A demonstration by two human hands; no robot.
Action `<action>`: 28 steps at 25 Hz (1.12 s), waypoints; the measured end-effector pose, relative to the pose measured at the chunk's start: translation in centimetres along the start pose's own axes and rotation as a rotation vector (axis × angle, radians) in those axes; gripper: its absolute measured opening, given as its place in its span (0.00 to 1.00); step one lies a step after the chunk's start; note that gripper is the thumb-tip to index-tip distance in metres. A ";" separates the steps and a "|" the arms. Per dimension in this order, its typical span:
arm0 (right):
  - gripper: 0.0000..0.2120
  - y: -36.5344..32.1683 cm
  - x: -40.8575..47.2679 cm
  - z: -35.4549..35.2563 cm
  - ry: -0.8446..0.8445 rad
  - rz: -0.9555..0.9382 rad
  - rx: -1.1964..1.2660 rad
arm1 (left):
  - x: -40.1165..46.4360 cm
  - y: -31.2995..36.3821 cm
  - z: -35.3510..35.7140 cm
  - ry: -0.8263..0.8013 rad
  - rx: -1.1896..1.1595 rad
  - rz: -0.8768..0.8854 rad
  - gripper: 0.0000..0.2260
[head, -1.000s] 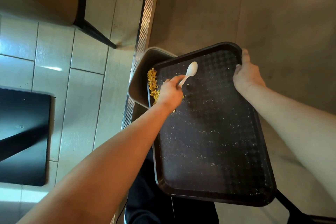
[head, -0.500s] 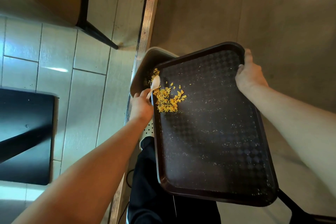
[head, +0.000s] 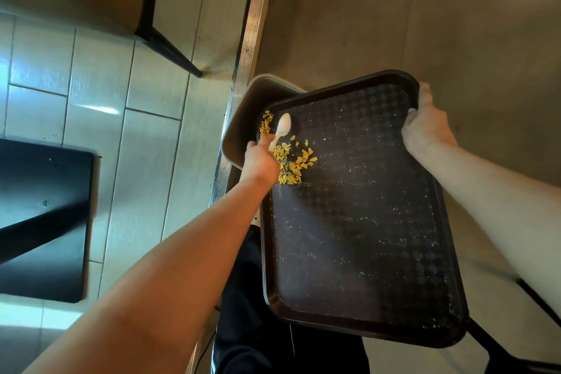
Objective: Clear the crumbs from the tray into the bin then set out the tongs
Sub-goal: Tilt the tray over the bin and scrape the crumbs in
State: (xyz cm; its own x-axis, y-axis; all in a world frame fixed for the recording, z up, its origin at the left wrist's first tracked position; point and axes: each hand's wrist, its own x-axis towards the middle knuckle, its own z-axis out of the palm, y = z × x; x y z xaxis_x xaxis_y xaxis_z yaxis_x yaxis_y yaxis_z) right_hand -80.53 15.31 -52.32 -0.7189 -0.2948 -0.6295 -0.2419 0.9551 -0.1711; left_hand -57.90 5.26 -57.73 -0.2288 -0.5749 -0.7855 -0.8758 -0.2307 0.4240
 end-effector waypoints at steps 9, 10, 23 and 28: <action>0.25 -0.5 -0.2 -0.3 0.000 0.000 -0.020 | -3.9 1.0 2.4 -0.136 0.062 0.364 0.20; 0.25 -0.6 -0.2 -0.3 0.002 0.000 -0.020 | -4.2 0.9 2.9 -0.149 0.082 0.357 0.20; 0.25 -0.7 -0.3 -0.4 -0.005 -0.006 -0.024 | -1.8 -5.8 -1.2 -0.025 0.307 0.162 0.22; 0.25 -0.8 -0.2 -0.4 0.002 0.001 -0.035 | 0.1 -4.8 -1.9 0.042 0.323 0.033 0.27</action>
State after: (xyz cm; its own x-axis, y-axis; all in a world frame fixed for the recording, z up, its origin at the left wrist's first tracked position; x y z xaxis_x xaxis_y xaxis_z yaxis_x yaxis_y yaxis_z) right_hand -80.40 14.58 -51.74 -0.7205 -0.2936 -0.6283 -0.2636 0.9539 -0.1435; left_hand -52.86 4.78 -59.01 -0.2479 -0.6115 -0.7514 -0.9592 0.0459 0.2791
